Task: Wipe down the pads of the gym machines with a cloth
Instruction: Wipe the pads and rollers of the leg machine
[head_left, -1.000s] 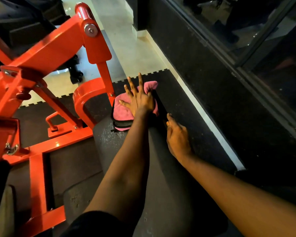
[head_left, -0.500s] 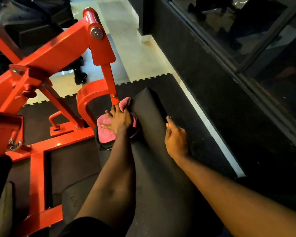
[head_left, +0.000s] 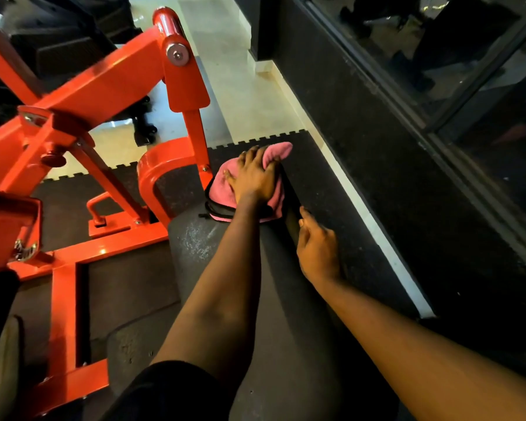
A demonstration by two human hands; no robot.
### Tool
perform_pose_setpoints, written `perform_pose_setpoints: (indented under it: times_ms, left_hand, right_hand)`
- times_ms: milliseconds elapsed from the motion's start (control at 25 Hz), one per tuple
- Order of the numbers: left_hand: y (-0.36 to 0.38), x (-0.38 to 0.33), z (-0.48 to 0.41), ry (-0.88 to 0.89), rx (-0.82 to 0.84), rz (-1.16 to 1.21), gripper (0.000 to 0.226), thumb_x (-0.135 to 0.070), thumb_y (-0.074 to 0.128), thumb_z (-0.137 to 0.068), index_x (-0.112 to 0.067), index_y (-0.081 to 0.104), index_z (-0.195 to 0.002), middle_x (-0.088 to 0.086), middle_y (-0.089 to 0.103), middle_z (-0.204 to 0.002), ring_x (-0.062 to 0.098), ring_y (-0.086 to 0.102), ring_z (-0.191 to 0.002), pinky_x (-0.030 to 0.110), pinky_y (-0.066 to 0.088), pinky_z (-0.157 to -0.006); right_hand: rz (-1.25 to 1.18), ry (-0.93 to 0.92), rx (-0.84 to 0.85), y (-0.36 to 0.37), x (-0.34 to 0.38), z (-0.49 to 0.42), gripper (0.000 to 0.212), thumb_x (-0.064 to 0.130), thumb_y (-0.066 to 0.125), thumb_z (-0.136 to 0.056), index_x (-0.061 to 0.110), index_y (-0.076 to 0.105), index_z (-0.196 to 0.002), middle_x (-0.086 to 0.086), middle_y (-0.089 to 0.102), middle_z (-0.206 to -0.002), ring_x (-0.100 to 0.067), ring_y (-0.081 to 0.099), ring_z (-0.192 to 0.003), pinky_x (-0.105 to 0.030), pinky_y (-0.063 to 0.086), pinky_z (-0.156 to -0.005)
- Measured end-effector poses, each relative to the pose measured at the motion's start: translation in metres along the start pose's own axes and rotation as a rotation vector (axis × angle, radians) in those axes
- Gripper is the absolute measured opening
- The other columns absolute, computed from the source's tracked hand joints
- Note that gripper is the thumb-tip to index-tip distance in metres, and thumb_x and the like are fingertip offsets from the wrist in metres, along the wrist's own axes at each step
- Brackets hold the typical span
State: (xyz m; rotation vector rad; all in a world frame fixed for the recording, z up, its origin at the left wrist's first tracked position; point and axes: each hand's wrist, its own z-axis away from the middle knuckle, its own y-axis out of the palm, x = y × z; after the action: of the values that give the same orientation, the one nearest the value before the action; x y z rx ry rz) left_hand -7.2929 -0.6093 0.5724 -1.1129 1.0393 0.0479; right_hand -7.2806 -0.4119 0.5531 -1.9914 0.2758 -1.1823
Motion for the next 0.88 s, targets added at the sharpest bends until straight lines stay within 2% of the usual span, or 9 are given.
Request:
perform_pose_setpoints:
  times_ms: [120, 200, 280, 400, 480, 640, 760, 840, 880]
  left_hand:
    - [-0.005, 0.036, -0.012, -0.115, -0.040, 0.102, 0.053, -0.062, 0.030, -0.092, -0.046, 0.048, -0.139, -0.013, 0.049, -0.148, 0.016, 0.038, -0.142, 0.068, 0.014, -0.114]
    - [-0.007, 0.068, -0.014, -0.186, -0.075, 0.162, 0.056, -0.067, 0.028, -0.087, -0.051, 0.049, -0.136, -0.015, 0.053, -0.144, 0.017, 0.043, -0.139, 0.067, 0.017, -0.114]
    - [-0.012, 0.082, -0.003, -0.272, -0.099, 0.179, 0.052, -0.063, 0.030, -0.091, -0.051, 0.047, -0.138, -0.013, 0.047, -0.151, 0.018, 0.037, -0.143, 0.071, 0.004, -0.114]
    - [-0.011, 0.075, 0.029, -0.331, -0.117, 0.138, 0.053, -0.052, 0.034, -0.100, -0.036, 0.035, -0.150, -0.010, 0.026, -0.163, 0.015, 0.010, -0.153, 0.069, -0.011, -0.113]
    - [-0.010, 0.070, 0.054, -0.335, -0.108, 0.124, 0.055, -0.046, 0.036, -0.102, -0.033, 0.027, -0.155, -0.012, 0.017, -0.165, 0.012, 0.001, -0.153, 0.067, -0.010, -0.116]
    - [-0.010, 0.067, 0.107, -0.318, -0.067, 0.093, 0.053, -0.041, 0.037, -0.102, -0.041, 0.025, -0.154, -0.016, 0.012, -0.165, 0.011, 0.002, -0.153, 0.066, 0.000, -0.117]
    - [-0.011, 0.066, 0.137, -0.342, -0.009, 0.095, 0.051, -0.041, 0.037, -0.100, -0.041, 0.032, -0.151, -0.014, 0.021, -0.163, 0.013, 0.011, -0.153, 0.065, 0.008, -0.118]
    - [-0.016, 0.068, 0.154, -0.265, 0.013, 0.124, 0.049, -0.044, 0.037, -0.094, -0.044, 0.047, -0.142, -0.016, 0.041, -0.154, 0.012, 0.030, -0.146, 0.060, 0.023, -0.117]
    - [-0.022, 0.067, 0.161, -0.191, -0.001, 0.250, 0.043, -0.042, 0.040, -0.093, -0.045, 0.056, -0.133, -0.018, 0.053, -0.143, 0.008, 0.043, -0.138, 0.054, 0.031, -0.115]
  right_hand:
    - [-0.010, -0.031, -0.038, 0.002, -0.004, -0.001, 0.044, 0.026, 0.044, -0.098, 0.010, 0.065, -0.134, -0.019, 0.073, -0.116, -0.037, 0.073, -0.100, -0.051, 0.061, -0.078]
    - [-0.010, -0.043, -0.043, 0.003, -0.005, -0.001, 0.045, 0.025, 0.045, -0.096, 0.009, 0.065, -0.133, -0.021, 0.073, -0.115, -0.038, 0.073, -0.098, -0.051, 0.061, -0.076]
    - [-0.012, -0.044, -0.038, 0.004, -0.005, -0.001, 0.045, 0.024, 0.046, -0.096, 0.008, 0.064, -0.134, -0.022, 0.072, -0.116, -0.038, 0.073, -0.099, -0.051, 0.061, -0.076]
    - [-0.002, -0.052, -0.042, 0.002, -0.004, 0.000, 0.044, 0.024, 0.046, -0.097, 0.007, 0.065, -0.133, -0.022, 0.072, -0.117, -0.039, 0.073, -0.098, -0.049, 0.061, -0.076]
    - [-0.006, -0.056, -0.049, 0.002, -0.002, 0.000, 0.043, 0.023, 0.046, -0.097, 0.006, 0.066, -0.131, -0.022, 0.072, -0.115, -0.040, 0.072, -0.097, -0.049, 0.061, -0.075]
    - [-0.035, -0.018, -0.055, 0.003, 0.002, -0.001, 0.042, 0.022, 0.047, -0.096, 0.006, 0.067, -0.130, -0.023, 0.073, -0.110, -0.042, 0.072, -0.096, -0.054, 0.060, -0.075]
    - [-0.029, 0.001, -0.034, 0.002, 0.005, 0.000, 0.037, 0.017, 0.052, -0.098, 0.007, 0.066, -0.131, -0.026, 0.073, -0.107, -0.044, 0.072, -0.094, -0.056, 0.059, -0.075]
    - [-0.026, 0.011, -0.034, 0.001, 0.004, 0.000, 0.038, 0.017, 0.051, -0.097, 0.008, 0.067, -0.130, -0.025, 0.073, -0.107, -0.044, 0.071, -0.093, -0.056, 0.059, -0.075]
    - [-0.032, 0.012, -0.035, 0.000, 0.005, 0.000, 0.037, 0.016, 0.052, -0.097, 0.008, 0.067, -0.130, -0.025, 0.073, -0.107, -0.044, 0.072, -0.093, -0.055, 0.059, -0.075]
